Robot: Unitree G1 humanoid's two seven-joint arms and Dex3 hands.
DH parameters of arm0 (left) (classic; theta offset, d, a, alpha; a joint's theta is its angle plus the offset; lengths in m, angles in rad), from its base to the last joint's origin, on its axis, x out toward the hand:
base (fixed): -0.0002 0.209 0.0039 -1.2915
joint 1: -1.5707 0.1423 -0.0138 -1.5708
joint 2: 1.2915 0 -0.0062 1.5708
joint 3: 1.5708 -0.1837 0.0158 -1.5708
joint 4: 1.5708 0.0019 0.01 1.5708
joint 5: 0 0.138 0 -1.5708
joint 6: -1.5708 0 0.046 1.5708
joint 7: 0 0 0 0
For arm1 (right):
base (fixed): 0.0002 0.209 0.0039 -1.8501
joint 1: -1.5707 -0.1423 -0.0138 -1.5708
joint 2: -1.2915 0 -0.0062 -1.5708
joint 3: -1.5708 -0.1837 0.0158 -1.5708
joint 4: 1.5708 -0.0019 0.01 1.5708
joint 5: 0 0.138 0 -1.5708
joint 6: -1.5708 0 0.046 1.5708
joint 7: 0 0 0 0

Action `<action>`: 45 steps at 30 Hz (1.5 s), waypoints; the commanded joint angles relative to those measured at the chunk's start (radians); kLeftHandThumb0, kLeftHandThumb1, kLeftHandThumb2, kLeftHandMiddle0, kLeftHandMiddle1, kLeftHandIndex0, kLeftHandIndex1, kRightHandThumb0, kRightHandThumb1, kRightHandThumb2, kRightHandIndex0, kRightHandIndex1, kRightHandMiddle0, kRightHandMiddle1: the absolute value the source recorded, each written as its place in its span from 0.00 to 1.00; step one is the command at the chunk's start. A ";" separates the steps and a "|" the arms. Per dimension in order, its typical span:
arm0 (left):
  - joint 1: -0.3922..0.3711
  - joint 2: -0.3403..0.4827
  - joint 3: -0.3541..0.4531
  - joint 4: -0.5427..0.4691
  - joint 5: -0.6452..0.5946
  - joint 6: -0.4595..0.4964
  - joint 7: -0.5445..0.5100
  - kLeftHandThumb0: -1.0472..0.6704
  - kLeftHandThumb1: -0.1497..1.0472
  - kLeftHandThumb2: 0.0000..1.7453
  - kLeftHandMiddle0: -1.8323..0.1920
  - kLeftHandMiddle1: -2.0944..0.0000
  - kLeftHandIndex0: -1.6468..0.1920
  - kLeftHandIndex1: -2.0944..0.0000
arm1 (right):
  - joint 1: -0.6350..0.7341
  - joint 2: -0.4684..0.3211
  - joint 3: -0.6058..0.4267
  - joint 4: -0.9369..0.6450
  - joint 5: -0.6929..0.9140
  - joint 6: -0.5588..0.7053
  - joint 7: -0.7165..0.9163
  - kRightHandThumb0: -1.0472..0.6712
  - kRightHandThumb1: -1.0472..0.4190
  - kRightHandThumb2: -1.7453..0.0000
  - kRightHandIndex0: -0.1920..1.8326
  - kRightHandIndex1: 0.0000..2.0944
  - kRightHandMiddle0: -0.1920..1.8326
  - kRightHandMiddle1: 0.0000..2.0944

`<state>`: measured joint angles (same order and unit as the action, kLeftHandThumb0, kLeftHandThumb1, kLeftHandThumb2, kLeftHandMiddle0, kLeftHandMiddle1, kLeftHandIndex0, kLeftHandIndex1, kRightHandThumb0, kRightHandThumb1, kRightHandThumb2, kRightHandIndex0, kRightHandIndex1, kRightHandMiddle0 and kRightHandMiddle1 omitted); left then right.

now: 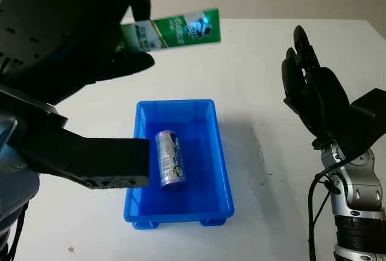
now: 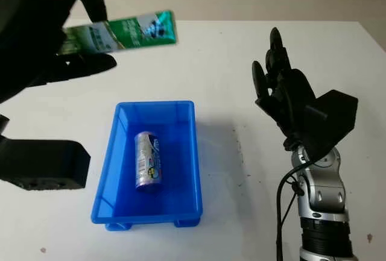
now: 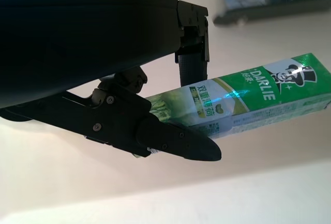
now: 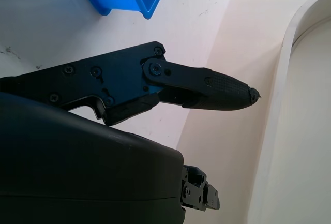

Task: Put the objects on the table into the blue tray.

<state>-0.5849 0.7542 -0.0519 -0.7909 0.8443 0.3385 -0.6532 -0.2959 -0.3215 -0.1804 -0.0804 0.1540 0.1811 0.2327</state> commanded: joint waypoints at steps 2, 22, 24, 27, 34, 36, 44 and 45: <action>-0.045 -0.014 -0.004 -0.008 -0.066 0.007 -0.088 0.41 1.00 0.07 0.48 0.00 0.61 0.00 | 0.010 0.000 -0.007 -0.016 0.002 -0.006 -0.004 0.17 0.00 0.67 0.00 0.00 0.00 0.00; 0.052 -0.044 -0.099 -0.001 -0.152 0.013 -0.320 0.27 1.00 0.16 0.79 0.29 0.88 0.41 | 0.038 -0.004 -0.013 -0.048 0.007 0.007 -0.014 0.17 0.00 0.67 0.00 0.00 0.00 0.00; 0.051 -0.021 -0.099 0.006 -0.161 -0.016 -0.334 0.23 1.00 0.19 0.78 0.64 0.88 0.65 | 0.038 -0.004 -0.009 -0.047 0.001 0.009 -0.018 0.17 0.00 0.68 0.00 0.00 0.00 0.00; 0.057 -0.004 -0.090 0.009 -0.168 -0.031 -0.345 0.21 1.00 0.20 0.76 0.92 0.87 0.87 | 0.037 0.000 -0.008 -0.044 0.000 0.005 -0.022 0.17 0.00 0.68 0.00 0.00 0.00 0.00; 0.054 0.005 -0.080 0.011 -0.171 -0.022 -0.359 0.22 1.00 0.20 0.84 1.00 0.93 0.94 | 0.032 -0.006 -0.006 -0.032 -0.003 0.001 -0.018 0.17 0.00 0.67 0.00 0.00 0.00 0.00; 0.058 0.007 -0.074 0.013 -0.175 -0.028 -0.354 0.22 1.00 0.20 0.85 1.00 0.93 0.95 | 0.030 -0.004 -0.007 -0.027 -0.005 -0.005 -0.019 0.17 0.00 0.67 0.00 0.00 0.00 0.00; 0.018 -0.119 0.049 0.111 -0.314 0.133 -0.245 0.24 1.00 0.23 0.99 0.99 0.99 0.99 | 0.025 0.003 -0.007 -0.026 -0.002 -0.006 -0.021 0.18 0.00 0.67 0.00 0.00 0.00 0.00; 0.018 -0.157 0.089 0.154 -0.349 0.135 -0.175 0.23 1.00 0.26 0.98 0.98 0.98 0.99 | 0.023 0.007 -0.007 -0.024 0.002 -0.005 -0.021 0.18 0.00 0.67 0.00 0.00 0.00 0.00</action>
<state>-0.5431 0.6308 -0.0174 -0.6740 0.5180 0.4616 -0.8776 -0.2666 -0.3203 -0.1838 -0.1084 0.1521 0.1861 0.2130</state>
